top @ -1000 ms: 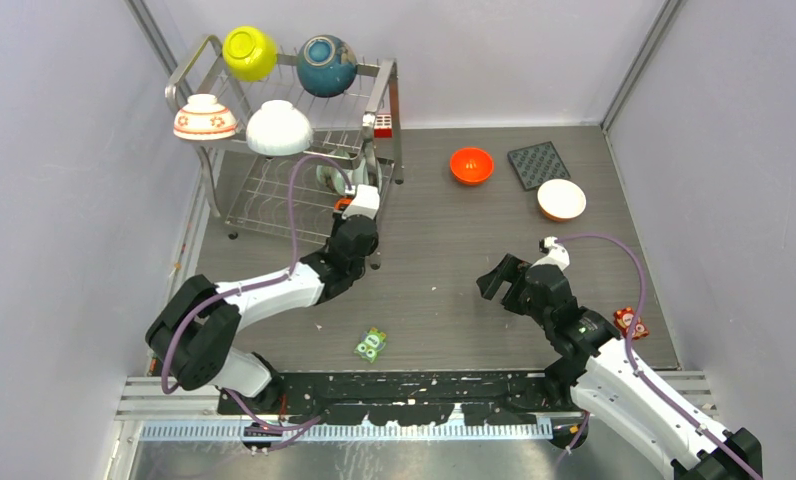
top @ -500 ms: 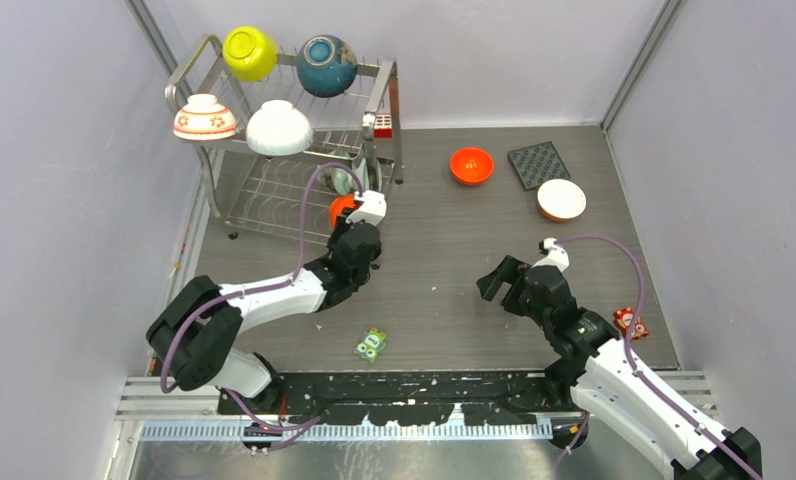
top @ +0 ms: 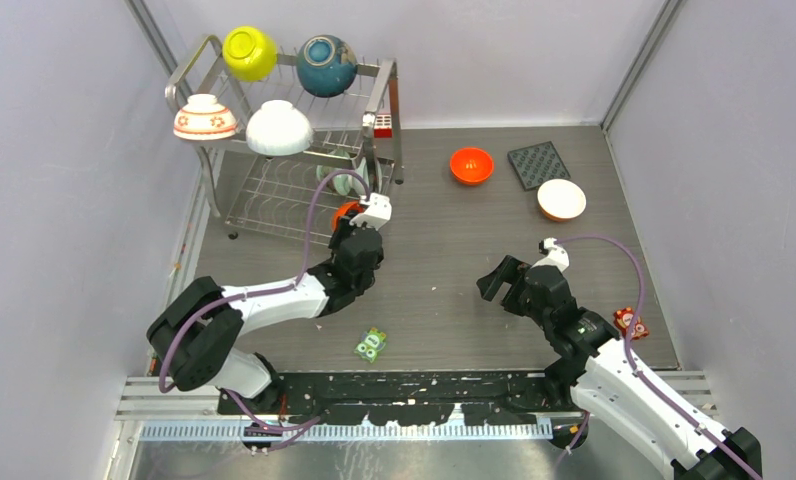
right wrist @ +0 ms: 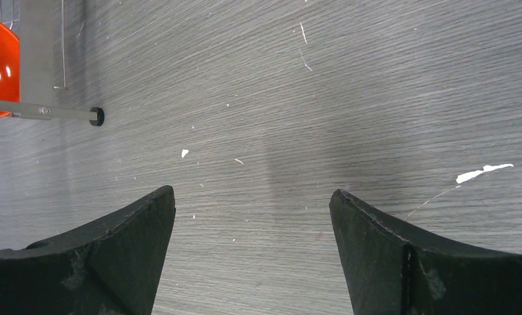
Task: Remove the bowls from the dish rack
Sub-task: Pick up the bowl from the dish rack.
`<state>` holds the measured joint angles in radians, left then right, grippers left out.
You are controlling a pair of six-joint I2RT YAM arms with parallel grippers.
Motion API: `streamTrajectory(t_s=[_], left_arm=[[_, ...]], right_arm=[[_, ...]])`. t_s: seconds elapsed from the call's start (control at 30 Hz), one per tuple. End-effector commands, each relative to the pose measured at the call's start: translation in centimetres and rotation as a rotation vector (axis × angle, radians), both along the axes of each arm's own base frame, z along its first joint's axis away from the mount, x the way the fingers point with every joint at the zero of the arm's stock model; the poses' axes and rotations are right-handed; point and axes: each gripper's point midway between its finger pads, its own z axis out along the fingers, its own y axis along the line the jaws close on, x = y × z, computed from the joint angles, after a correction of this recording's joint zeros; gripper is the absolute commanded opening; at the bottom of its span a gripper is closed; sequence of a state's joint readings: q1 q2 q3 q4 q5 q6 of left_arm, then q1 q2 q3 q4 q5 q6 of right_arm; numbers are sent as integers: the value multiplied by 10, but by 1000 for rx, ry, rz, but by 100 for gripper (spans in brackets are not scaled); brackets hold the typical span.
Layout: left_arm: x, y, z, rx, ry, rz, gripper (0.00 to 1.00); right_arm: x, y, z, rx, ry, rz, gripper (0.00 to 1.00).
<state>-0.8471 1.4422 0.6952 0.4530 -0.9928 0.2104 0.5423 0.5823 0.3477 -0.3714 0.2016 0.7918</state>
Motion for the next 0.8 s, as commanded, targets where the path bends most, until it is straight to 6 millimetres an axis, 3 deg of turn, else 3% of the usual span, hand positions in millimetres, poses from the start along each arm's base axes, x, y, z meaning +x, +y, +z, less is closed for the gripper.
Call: streamTrajectory(t_s=[0.0, 0.77], left_arm=[[-1, 4, 24, -70, -84, 40, 0], [-13, 29, 51, -30, -132, 124, 0]], right_arm=[[6, -1, 7, 1, -42, -16, 91], [5, -2, 7, 0, -43, -16, 91]])
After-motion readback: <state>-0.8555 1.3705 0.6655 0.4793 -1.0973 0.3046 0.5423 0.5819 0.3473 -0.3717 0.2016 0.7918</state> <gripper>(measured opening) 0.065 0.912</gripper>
